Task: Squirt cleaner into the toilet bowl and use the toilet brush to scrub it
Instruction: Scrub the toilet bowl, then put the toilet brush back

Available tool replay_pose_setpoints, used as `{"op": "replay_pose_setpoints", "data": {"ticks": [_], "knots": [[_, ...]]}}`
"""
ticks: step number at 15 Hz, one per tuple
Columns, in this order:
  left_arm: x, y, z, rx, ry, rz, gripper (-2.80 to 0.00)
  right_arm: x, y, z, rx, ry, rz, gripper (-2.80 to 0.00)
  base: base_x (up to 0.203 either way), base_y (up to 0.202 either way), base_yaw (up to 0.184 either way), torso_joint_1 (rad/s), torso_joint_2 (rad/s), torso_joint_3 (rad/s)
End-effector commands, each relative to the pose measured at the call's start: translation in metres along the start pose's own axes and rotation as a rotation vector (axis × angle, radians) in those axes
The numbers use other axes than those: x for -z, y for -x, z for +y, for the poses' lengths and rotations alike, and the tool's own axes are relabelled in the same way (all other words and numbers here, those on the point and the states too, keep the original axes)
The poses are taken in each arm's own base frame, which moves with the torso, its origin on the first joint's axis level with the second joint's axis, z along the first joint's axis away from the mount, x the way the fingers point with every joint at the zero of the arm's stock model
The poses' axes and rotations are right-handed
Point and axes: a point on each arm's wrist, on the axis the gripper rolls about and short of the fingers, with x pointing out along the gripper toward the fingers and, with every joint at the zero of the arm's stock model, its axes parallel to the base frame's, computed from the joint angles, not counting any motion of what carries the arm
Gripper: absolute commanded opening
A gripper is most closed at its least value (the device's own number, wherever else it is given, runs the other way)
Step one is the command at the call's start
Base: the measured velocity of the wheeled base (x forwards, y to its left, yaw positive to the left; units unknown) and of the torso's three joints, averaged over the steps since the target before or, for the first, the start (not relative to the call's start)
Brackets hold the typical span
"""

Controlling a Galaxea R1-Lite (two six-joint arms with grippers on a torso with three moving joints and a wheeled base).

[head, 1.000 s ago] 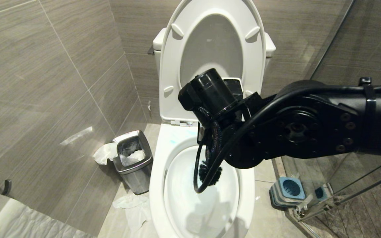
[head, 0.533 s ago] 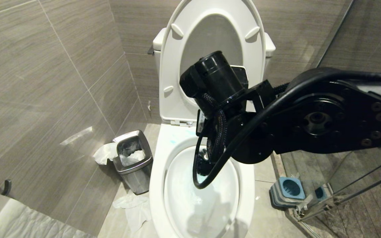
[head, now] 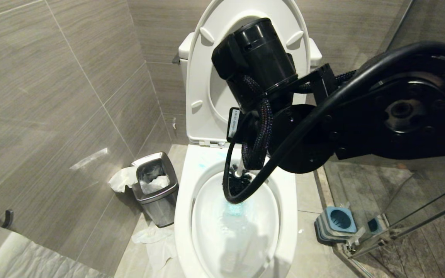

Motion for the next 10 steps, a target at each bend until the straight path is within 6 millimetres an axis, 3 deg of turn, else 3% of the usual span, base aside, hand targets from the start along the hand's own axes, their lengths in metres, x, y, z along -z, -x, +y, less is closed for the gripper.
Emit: {"op": "replay_pose_setpoints", "data": {"ticks": [1, 10], "knots": [[0.0, 0.0, 0.0, 0.0, 0.0, 0.003, -2.8, -0.009, 0.008, -0.004, 0.007, -0.012, -0.028, -2.8, 0.0, 0.0, 0.0, 0.0, 0.0, 0.0], [0.0, 0.0, 0.0, 0.0, 0.0, 0.003, -2.8, -0.064, 0.071, -0.064, 0.057, -0.06, -0.122, -2.8, 0.0, 0.0, 0.0, 0.0, 0.0, 0.0]]}}
